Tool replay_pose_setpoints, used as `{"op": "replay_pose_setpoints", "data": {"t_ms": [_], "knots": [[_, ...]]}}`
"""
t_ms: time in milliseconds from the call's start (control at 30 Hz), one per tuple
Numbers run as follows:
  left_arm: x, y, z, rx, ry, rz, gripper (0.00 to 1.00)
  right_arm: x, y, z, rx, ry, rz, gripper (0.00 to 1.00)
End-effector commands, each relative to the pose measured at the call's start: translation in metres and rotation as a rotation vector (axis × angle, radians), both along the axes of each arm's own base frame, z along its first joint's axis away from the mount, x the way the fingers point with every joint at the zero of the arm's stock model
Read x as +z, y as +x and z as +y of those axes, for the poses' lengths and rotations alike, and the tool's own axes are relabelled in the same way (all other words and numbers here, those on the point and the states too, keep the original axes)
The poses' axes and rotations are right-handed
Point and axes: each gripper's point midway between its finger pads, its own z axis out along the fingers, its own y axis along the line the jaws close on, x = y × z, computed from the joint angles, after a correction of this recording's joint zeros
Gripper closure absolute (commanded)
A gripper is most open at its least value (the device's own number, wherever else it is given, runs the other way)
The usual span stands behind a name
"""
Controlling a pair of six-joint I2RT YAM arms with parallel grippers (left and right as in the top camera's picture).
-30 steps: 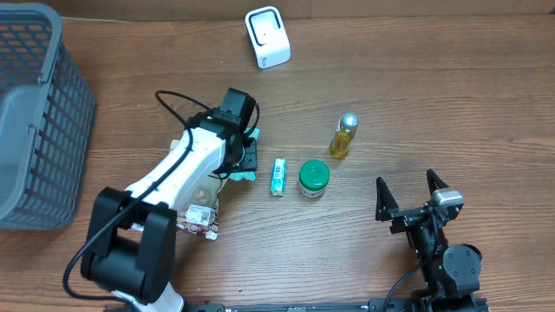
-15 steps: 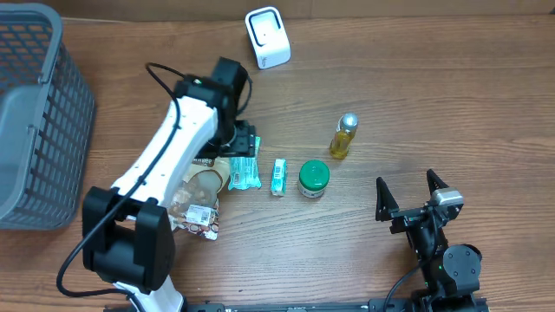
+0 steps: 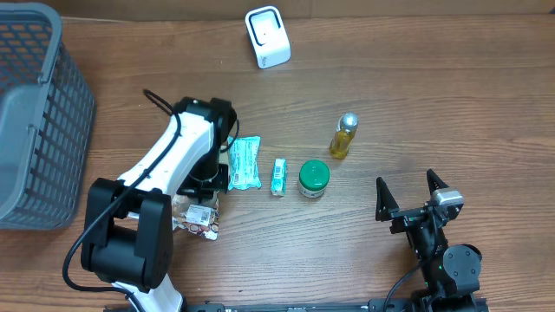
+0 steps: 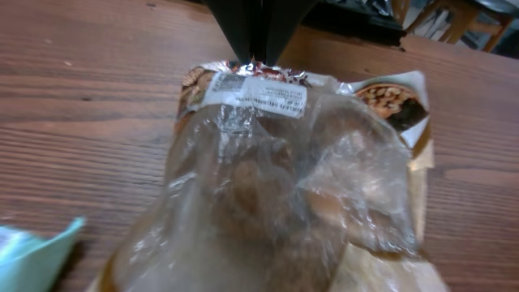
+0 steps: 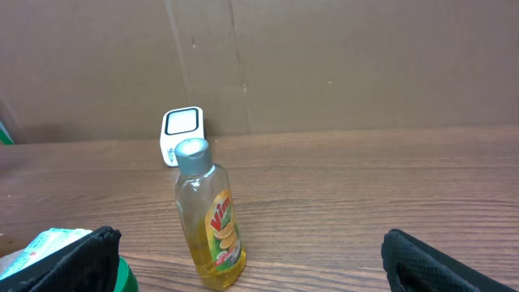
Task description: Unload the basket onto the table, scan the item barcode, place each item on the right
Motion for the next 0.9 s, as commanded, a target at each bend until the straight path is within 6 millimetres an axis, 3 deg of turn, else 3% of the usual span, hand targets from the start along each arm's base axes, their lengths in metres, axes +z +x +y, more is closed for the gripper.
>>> {"op": "replay_pose_setpoints", "data": {"t_ms": [0,200,400,467,567,800,867], "knots": [[-0.016,-0.002,0.007,0.041,0.030,-0.028,0.96,-0.002,0.000,-0.001,-0.004,0.008,-0.002,0.00],[-0.037,0.035,-0.003,0.042,-0.020,-0.204,0.92,-0.002,0.000,-0.001,-0.004,0.008,-0.002,0.00],[-0.040,0.066,-0.011,0.043,-0.055,-0.334,0.96,-0.002,0.000,-0.001,-0.004,0.008,-0.002,0.00],[-0.032,0.076,-0.014,0.045,-0.065,-0.361,0.96,-0.002,0.000,-0.001,-0.004,0.008,-0.002,0.00],[-0.014,0.085,-0.017,0.047,-0.072,-0.387,0.96,-0.002,0.000,-0.001,-0.004,0.008,-0.002,0.00],[0.088,0.096,-0.024,0.102,-0.237,-0.551,0.96,-0.002,0.000,-0.001,-0.004,0.008,-0.002,0.00],[0.105,0.094,-0.025,0.108,-0.272,-0.597,0.96,-0.002,0.000,-0.001,-0.004,0.008,-0.002,0.00]]}}
